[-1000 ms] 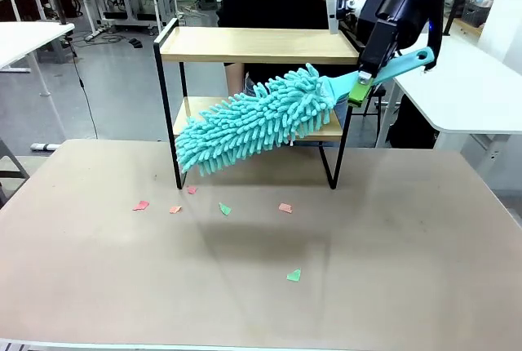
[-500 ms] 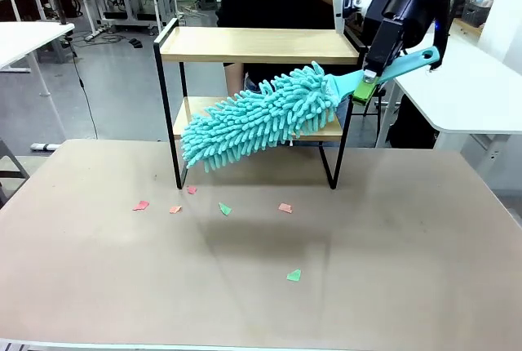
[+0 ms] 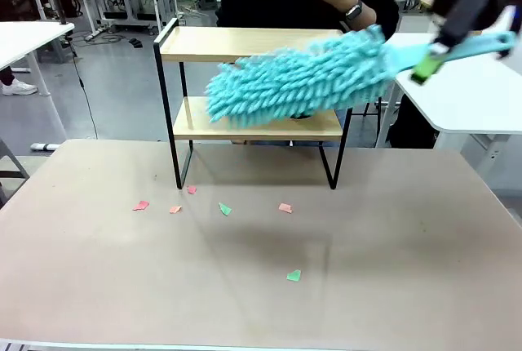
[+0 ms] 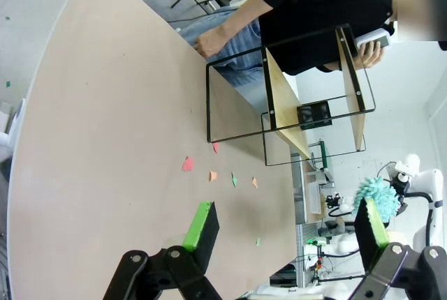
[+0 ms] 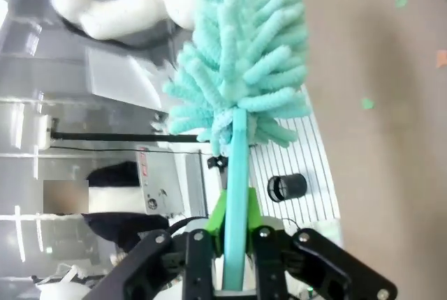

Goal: Clean the shelf.
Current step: Clean the remaining tier of the Shelf with the Duster once objects are removed, then hand the Duster back to the human.

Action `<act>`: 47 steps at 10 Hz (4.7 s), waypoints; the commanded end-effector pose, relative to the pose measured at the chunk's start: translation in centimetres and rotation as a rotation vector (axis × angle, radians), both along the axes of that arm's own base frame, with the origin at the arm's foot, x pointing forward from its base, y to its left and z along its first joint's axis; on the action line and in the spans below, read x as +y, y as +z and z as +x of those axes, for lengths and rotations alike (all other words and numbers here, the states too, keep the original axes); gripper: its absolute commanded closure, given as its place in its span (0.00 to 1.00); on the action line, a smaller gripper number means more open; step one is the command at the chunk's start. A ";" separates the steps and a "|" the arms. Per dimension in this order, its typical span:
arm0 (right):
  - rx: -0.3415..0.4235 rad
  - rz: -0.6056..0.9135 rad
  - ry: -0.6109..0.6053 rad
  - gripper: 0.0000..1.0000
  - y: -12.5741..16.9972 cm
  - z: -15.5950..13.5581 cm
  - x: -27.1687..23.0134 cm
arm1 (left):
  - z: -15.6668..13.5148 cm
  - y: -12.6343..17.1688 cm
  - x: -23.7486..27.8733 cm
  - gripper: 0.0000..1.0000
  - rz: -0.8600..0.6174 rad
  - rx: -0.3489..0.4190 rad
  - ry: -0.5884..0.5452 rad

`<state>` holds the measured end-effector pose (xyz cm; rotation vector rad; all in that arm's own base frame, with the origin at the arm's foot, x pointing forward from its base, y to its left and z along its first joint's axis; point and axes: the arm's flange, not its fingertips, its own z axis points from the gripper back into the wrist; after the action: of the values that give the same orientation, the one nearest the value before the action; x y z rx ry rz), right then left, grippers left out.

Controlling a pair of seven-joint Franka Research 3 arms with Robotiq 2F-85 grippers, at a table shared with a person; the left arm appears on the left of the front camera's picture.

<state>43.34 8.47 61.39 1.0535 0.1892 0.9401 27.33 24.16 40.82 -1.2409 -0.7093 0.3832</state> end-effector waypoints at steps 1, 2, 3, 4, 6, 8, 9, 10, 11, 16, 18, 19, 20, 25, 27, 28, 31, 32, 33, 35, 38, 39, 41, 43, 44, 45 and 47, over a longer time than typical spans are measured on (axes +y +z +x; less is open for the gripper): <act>0.034 0.204 -0.113 0.89 -1.9 -3.1 -7.0 | 0.0 0.2 -0.1 0.00 -0.011 -0.009 -0.001; 0.111 0.321 -0.171 0.89 -3.2 -3.8 -11.9 | 0.0 0.2 -0.1 0.00 -0.011 -0.009 -0.001; 0.161 0.399 -0.262 0.89 -4.9 -4.2 -16.0 | 0.0 0.2 -0.1 0.00 -0.011 -0.009 -0.001; 0.205 0.476 -0.303 0.89 -6.7 -4.8 -19.3 | 0.0 0.2 -0.1 0.00 -0.011 -0.009 -0.001; 0.238 0.617 -0.389 0.89 -10.8 -6.5 -25.0 | 0.0 0.2 -0.1 0.00 -0.011 -0.009 -0.001; 0.280 0.693 -0.482 0.89 -14.6 -7.4 -27.7 | 0.0 0.2 -0.1 0.00 -0.011 -0.009 -0.001; 0.288 0.687 -0.509 0.89 -15.7 -7.6 -28.1 | 0.0 0.2 -0.1 0.00 -0.011 -0.009 -0.001; 0.306 0.685 -0.557 0.89 -16.6 -7.6 -28.2 | 0.0 0.2 -0.1 0.00 -0.011 -0.009 -0.001; 0.330 0.662 -0.620 0.89 -17.2 -7.2 -28.1 | 0.0 0.2 -0.1 0.00 -0.011 -0.009 -0.001; 0.304 0.652 -0.585 0.89 -17.3 -9.7 -25.6 | 0.0 0.2 -0.1 0.00 -0.011 -0.009 -0.001; 0.308 0.649 -0.607 1.00 -17.7 -9.3 -25.9 | 0.0 0.2 -0.1 0.00 -0.011 -0.009 -0.001; 0.317 0.640 -0.615 0.89 -18.3 -8.3 -25.3 | 0.0 0.2 -0.1 0.00 -0.011 -0.009 -0.001; 0.333 0.621 -0.653 0.89 -19.0 -7.8 -25.3 | 0.0 0.2 -0.1 0.00 -0.011 -0.009 -0.001; 0.322 0.628 -0.624 0.89 -18.5 -8.8 -25.8 | 0.0 0.2 -0.1 0.00 -0.011 -0.009 -0.001; 0.322 0.628 -0.624 0.89 -18.5 -8.8 -25.8 | 0.0 0.2 -0.1 0.00 -0.011 -0.009 -0.001; 0.322 0.628 -0.624 0.89 -18.5 -8.8 -25.8 | 0.0 0.2 -0.1 0.00 -0.011 -0.009 -0.001; 0.322 0.628 -0.624 0.89 -18.5 -8.8 -25.8 | 0.0 0.2 -0.1 0.00 -0.011 -0.009 -0.001; 0.322 0.628 -0.624 0.89 -18.5 -8.8 -25.8 | 0.0 0.2 -0.1 0.00 -0.011 -0.009 -0.001; 0.322 0.628 -0.624 0.89 -18.5 -8.8 -25.8 | 0.0 0.2 -0.1 0.00 -0.011 -0.009 -0.001; 0.322 0.628 -0.624 0.89 -18.5 -8.8 -25.8 | 0.0 0.2 -0.1 0.00 -0.011 -0.009 -0.001; 0.322 0.628 -0.624 0.89 -18.5 -8.8 -25.8 | 0.0 0.2 -0.1 0.00 -0.011 -0.009 -0.001; 0.322 0.628 -0.624 0.89 -18.5 -8.8 -25.8 | 0.0 0.2 -0.1 0.00 -0.011 -0.009 -0.001; 0.327 0.602 -0.632 0.89 -18.8 -8.9 -24.7 | 0.0 0.0 0.0 0.00 0.000 0.001 -0.001; 0.225 0.482 -0.553 0.89 -14.6 -9.6 -24.3 | 1.0 3.7 -1.2 0.00 -0.002 -0.074 -0.050; 0.180 0.402 -0.510 0.89 -12.5 -10.2 -23.4 | 1.1 4.9 -2.6 0.00 0.000 -0.074 -0.089; 0.134 0.322 -0.429 0.89 -10.4 -10.9 -21.9 | 1.0 6.3 -4.6 0.00 0.006 -0.090 -0.162; 0.054 0.214 -0.207 0.89 -6.4 -12.2 -18.8 | 0.6 9.1 -8.7 0.00 -0.022 -0.123 -0.350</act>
<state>31.57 -11.09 53.48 1.3221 -0.0178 0.6298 28.65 16.87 49.08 -1.3320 -0.6334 0.0844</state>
